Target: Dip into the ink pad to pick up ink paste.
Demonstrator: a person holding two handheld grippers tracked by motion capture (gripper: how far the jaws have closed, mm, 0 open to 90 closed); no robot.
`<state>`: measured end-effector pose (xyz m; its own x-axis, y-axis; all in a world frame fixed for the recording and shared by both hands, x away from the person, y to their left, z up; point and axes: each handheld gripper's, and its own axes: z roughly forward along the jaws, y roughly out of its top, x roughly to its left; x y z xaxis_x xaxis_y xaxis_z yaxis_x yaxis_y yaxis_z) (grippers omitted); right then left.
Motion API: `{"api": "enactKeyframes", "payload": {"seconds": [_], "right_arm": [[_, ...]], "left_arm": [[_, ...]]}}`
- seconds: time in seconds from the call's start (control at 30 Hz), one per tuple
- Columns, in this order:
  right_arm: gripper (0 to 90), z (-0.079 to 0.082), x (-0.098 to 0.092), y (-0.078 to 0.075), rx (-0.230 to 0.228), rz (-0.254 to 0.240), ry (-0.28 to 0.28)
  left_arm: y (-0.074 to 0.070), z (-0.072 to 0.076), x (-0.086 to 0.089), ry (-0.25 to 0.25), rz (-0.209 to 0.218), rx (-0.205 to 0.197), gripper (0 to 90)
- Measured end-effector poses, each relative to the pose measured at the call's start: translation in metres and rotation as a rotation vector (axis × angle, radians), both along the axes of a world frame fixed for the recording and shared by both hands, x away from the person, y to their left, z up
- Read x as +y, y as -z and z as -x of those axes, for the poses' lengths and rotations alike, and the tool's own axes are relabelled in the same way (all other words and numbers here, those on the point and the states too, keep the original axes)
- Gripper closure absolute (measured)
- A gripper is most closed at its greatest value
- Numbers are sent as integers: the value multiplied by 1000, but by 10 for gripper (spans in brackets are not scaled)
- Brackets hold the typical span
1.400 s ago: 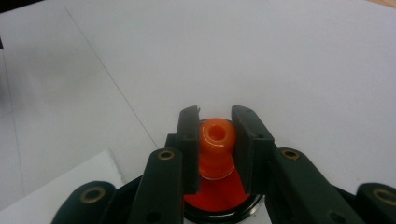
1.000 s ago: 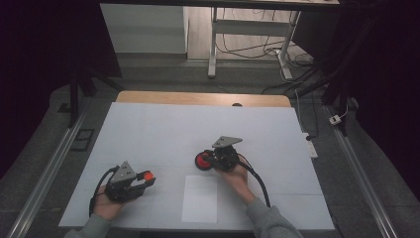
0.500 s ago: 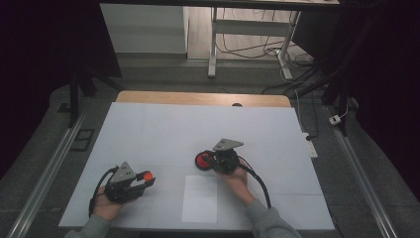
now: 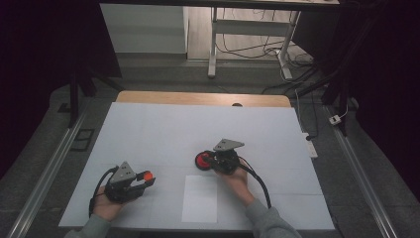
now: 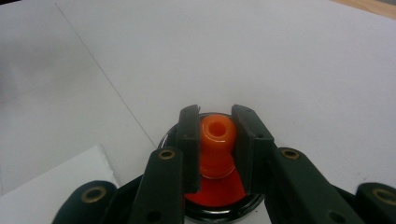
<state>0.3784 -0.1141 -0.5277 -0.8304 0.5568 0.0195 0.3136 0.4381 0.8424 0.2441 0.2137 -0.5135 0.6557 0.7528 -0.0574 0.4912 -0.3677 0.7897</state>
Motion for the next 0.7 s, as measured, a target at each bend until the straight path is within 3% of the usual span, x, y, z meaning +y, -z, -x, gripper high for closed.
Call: {"api": "enactKeyframes", "payload": {"seconds": [0.5,0.7], "right_arm": [[726,-1,0,-1,4,0,5],[726,-2,-6,-11,4,-65,19]], "left_arm": [[0,-1,1,-4,2,1,647],[1,-2,4,-5,4,2,647]]}}
